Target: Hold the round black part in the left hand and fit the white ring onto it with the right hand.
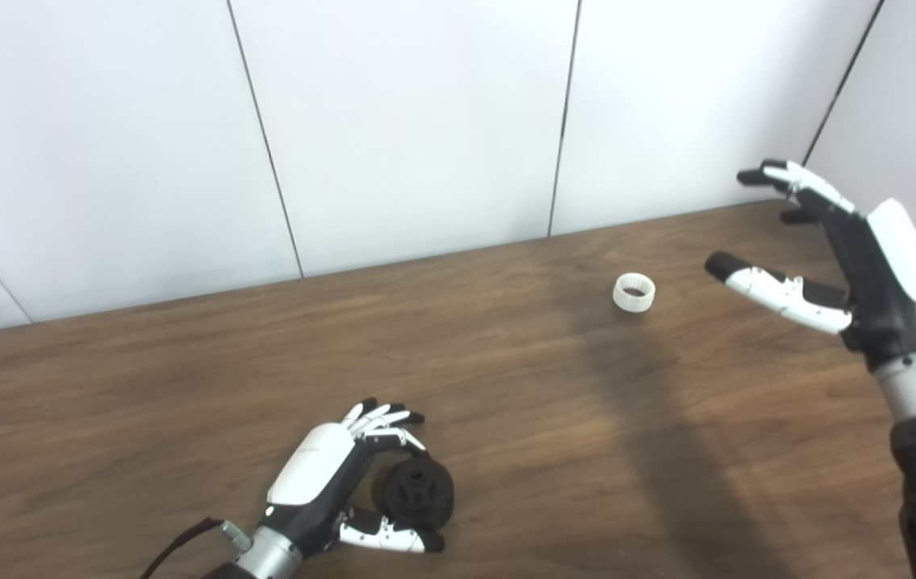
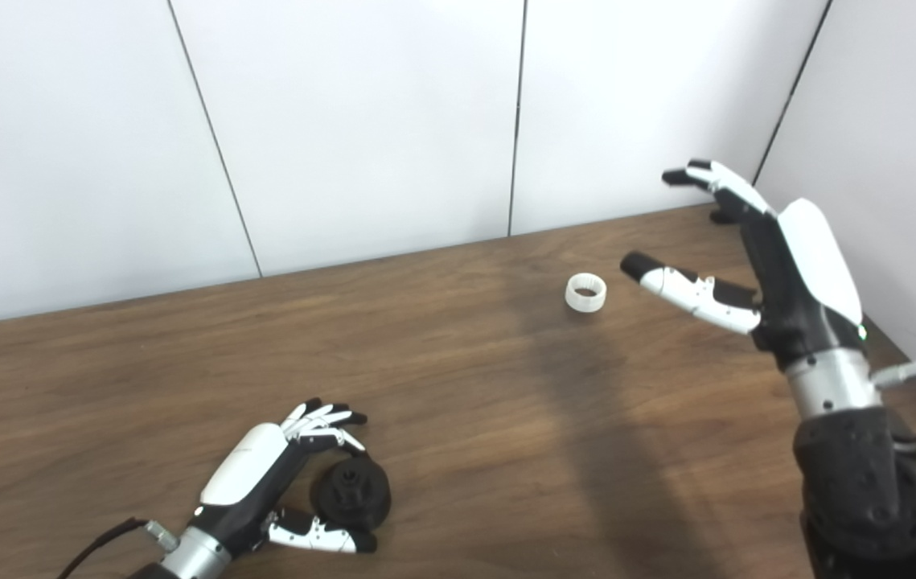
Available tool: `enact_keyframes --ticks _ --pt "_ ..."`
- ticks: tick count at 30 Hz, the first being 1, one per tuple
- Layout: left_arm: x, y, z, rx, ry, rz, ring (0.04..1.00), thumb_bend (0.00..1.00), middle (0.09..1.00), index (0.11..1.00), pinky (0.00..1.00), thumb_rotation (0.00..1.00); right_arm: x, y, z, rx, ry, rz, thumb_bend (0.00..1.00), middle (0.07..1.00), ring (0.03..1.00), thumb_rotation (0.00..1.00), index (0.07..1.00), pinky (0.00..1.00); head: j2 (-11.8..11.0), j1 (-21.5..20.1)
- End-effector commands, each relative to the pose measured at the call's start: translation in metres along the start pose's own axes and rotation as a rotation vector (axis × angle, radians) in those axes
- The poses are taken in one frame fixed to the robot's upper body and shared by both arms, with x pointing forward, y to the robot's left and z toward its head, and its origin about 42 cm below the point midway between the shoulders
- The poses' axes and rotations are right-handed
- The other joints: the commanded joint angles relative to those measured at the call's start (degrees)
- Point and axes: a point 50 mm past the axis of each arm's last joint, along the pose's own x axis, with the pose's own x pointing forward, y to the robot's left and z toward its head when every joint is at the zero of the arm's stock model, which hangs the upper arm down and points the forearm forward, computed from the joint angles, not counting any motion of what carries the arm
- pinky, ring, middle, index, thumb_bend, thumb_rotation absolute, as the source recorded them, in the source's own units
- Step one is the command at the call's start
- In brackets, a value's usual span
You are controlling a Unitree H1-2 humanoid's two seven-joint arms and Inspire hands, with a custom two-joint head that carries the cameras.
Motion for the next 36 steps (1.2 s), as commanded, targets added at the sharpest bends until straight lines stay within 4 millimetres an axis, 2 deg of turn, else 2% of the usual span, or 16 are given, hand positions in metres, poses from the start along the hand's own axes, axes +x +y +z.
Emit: enact_keyframes --ticks 1,5,9,11,14,17,20,22,26,33,36 --pt "0.001 0.003 -0.014 0.047 0.052 -0.014 0.916 0.52 0.859 0.478 1.0 0.05 0.012 -0.013 0.007 -0.066 -0.028 -0.024 0.64 0.914 0.883 0.68 0.786 0.76 -0.6 -1.2" --pt "0.0 0.003 -0.019 0.056 0.053 -0.011 0.908 0.52 0.852 0.478 1.0 0.05 0.026 -0.017 0.009 -0.152 -0.022 0.031 0.62 0.924 0.892 0.54 0.773 0.72 -1.3 -2.8" --pt "-0.002 0.004 -0.021 0.06 0.04 -0.005 0.91 0.52 0.849 0.478 1.0 0.05 0.053 -0.025 0.009 -0.276 -0.023 0.137 0.72 0.931 0.865 0.45 0.776 0.64 -2.1 -4.8" --pt "-0.003 0.006 -0.02 0.061 0.033 0.0 0.909 0.52 0.844 0.478 1.0 0.05 0.068 -0.03 0.008 -0.326 -0.017 0.194 0.78 0.932 0.887 0.45 0.786 0.67 -2.1 -5.4" --pt "-0.006 0.009 -0.018 0.054 0.027 0.0 0.916 0.52 0.845 0.478 1.0 0.05 0.089 -0.036 0.007 -0.392 0.013 0.267 0.86 0.973 0.974 0.42 0.835 0.75 -2.3 -7.0" --pt "-0.009 0.01 -0.019 0.042 0.029 -0.004 0.917 0.52 0.846 0.478 1.0 0.05 0.11 -0.037 0.007 -0.462 0.04 0.327 0.9 0.987 0.994 0.41 0.852 0.74 -2.3 -8.6" --pt "-0.012 0.01 -0.022 0.041 0.028 -0.011 0.919 0.52 0.849 0.479 1.0 0.05 0.13 -0.034 0.007 -0.531 0.077 0.391 0.94 0.999 1.0 0.4 0.873 0.73 -2.2 -10.3" --pt "-0.013 0.011 -0.024 0.04 0.028 -0.015 0.918 0.52 0.848 0.479 1.0 0.05 0.142 -0.032 0.006 -0.558 0.1 0.427 0.95 1.0 1.0 0.34 0.877 0.74 -2.2 -11.2" --pt "-0.015 0.013 -0.026 0.037 0.024 -0.013 0.918 0.52 0.846 0.478 1.0 0.05 0.163 -0.024 0.001 -0.621 0.148 0.498 0.97 1.0 1.0 0.33 0.879 0.78 -2.3 -12.3" --pt "-0.016 0.015 -0.026 0.034 0.012 -0.011 0.911 0.52 0.84 0.479 1.0 0.05 0.187 -0.001 -0.017 -0.633 0.23 0.59 0.99 1.0 1.0 0.33 0.87 0.8 -2.2 -13.2" --pt "-0.017 0.015 -0.025 0.031 0.009 -0.013 0.911 0.52 0.841 0.479 1.0 0.05 0.192 0.012 -0.025 -0.643 0.238 0.614 1.0 1.0 1.0 0.34 0.865 0.76 -2.1 -13.2"
